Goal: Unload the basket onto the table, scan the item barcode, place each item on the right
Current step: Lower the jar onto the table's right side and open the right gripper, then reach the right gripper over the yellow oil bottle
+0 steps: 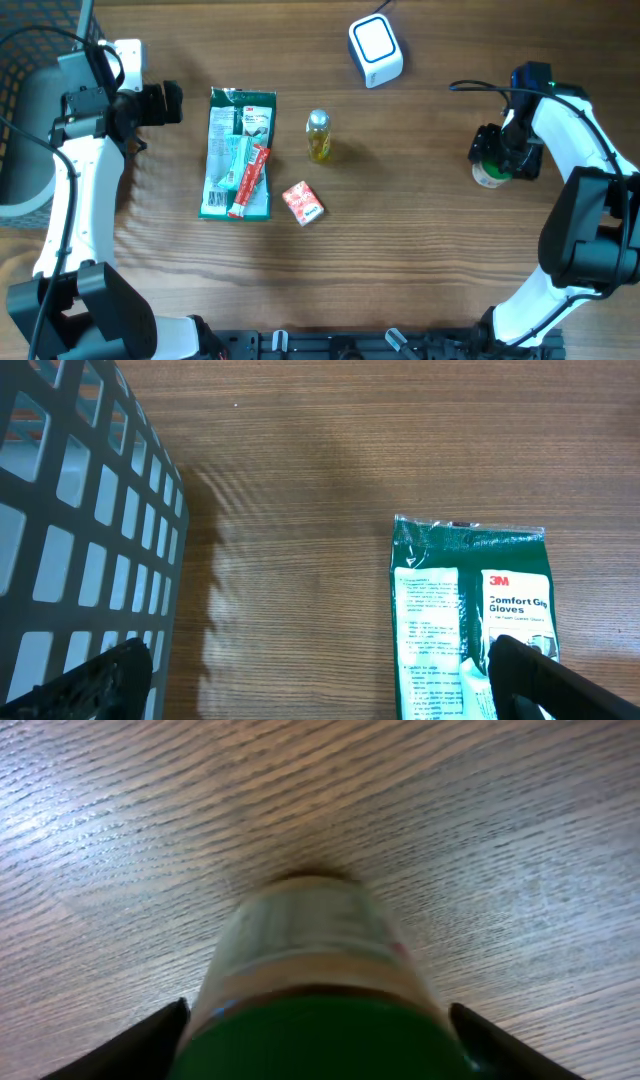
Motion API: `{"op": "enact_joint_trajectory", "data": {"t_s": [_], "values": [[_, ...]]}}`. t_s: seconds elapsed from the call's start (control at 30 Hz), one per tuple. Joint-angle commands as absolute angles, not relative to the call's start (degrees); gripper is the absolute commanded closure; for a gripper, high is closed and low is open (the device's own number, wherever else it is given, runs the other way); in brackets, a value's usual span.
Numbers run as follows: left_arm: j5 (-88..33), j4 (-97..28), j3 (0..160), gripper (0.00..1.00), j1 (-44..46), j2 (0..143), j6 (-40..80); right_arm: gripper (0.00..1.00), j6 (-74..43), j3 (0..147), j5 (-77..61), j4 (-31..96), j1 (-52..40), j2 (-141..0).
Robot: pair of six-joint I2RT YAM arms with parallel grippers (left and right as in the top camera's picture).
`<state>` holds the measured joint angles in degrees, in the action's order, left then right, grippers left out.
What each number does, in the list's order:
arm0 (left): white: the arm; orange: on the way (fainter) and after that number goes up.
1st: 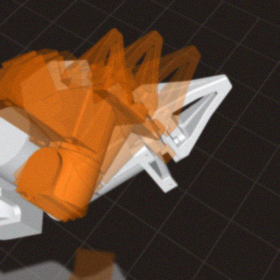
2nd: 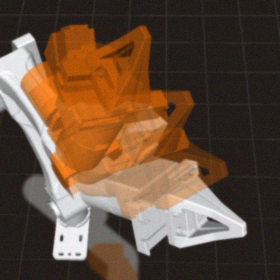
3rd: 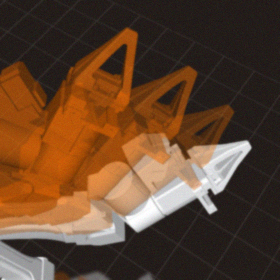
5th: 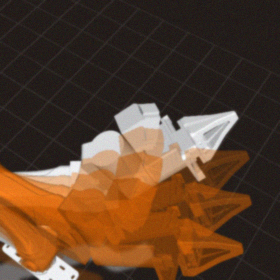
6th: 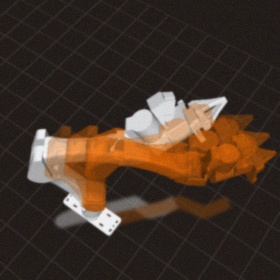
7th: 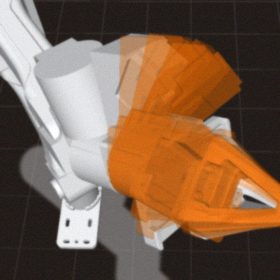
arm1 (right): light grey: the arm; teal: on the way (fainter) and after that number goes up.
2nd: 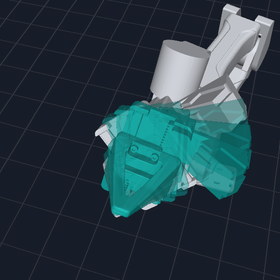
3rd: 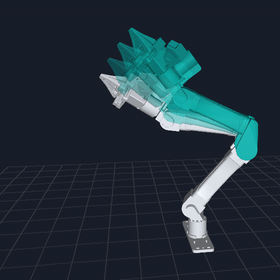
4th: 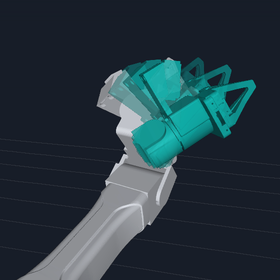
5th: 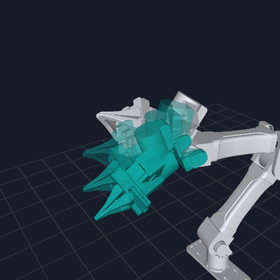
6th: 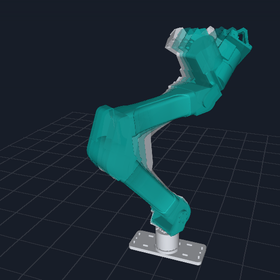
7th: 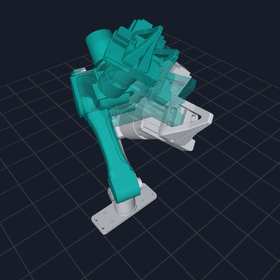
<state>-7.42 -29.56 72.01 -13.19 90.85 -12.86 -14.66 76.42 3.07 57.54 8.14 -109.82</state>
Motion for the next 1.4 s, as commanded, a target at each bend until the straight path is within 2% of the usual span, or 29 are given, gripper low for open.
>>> {"op": "enact_joint_trajectory", "data": {"t_s": [0.0,0.13,0.23,0.33,0.5,0.7,0.9,1.07,1.37], "values": [[-8.1,-29.4,72.8,0.00,-13.4,90.1,-13.7,0.00,-15.2,78.5,4.3,59.4,8.4,-109.3],[-8.1,-29.4,72.8,0.00,-13.4,90.1,-13.7,0.00,-15.1,85.2,5.5,64.1,8.4,-107.5],[-8.1,-29.4,72.8,0.00,-13.4,90.1,-13.7,0.00,-15.0,95.6,4.9,71.5,8.0,-105.9],[-8.1,-29.4,72.8,0.00,-13.4,90.1,-13.7,0.01,-9.5,102.6,-4.8,76.7,6.4,-104.5],[-8.1,-29.6,72.8,0.00,-13.4,90.1,-13.7,0.02,-7.0,102.7,-19.2,77.6,2.5,-103.0],[-8.1,-29.6,72.8,0.00,-13.4,90.1,-13.7,0.03,-17.4,101.2,-19.4,74.6,-6.5,-103.1],[-8.1,-29.6,72.8,0.00,-13.4,90.1,-13.7,0.03,-24.5,102.0,-12.9,68.3,-17.6,-103.1],[-8.1,-29.6,72.8,0.00,-13.4,90.1,-13.7,0.02,-29.6,110.0,-10.9,67.8,-24.7,-103.1],[-8.1,-29.6,72.8,0.00,-13.4,90.1,-13.7,0.00,-38.9,111.6,13.3,62.3,-39.3,-106.7]]}}
